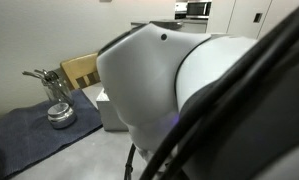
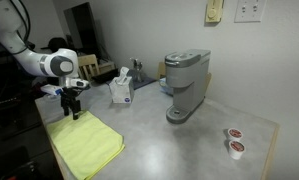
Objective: Unfold the yellow towel from right to left, fold the yellow towel from left to right
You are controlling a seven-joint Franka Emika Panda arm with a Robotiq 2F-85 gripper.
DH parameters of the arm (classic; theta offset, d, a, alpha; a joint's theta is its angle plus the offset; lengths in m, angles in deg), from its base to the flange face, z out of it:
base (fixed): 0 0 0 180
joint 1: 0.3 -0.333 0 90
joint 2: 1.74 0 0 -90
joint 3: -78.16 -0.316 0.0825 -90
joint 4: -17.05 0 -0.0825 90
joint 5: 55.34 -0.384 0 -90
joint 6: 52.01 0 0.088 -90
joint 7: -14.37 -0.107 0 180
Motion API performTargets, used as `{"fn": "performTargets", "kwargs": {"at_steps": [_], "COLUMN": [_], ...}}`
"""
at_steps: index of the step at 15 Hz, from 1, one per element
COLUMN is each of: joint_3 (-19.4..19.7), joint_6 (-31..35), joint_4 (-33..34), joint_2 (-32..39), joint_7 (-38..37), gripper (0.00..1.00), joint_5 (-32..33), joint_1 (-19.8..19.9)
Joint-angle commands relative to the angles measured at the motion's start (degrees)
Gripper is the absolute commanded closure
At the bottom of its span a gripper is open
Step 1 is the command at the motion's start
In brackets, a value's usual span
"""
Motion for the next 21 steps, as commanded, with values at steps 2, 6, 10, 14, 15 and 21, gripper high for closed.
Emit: {"fn": "performTargets", "kwargs": {"at_steps": [2, 6, 10, 14, 15, 21], "joint_3": [0.69, 0.67, 0.65, 0.67, 0.67, 0.61], "joint_6": [-1.56, -1.43, -1.42, -1.55, -1.6, -1.52], "joint_4": [1.62, 1.63, 1.88, 2.27, 2.42, 2.49], "joint_2": [1.03, 0.92, 0.88, 0.87, 0.86, 0.8], "joint_7": [-0.72, -0.7, -0.74, -0.65, -0.64, -0.6], "gripper": [0.06, 0.2, 0.28, 0.48, 0.51, 0.7], "joint_5": [0.85, 0.84, 0.87, 0.99, 1.01, 0.91], "joint_1": [-0.72, -0.71, -0.83, -0.97, -1.03, -1.08]}}
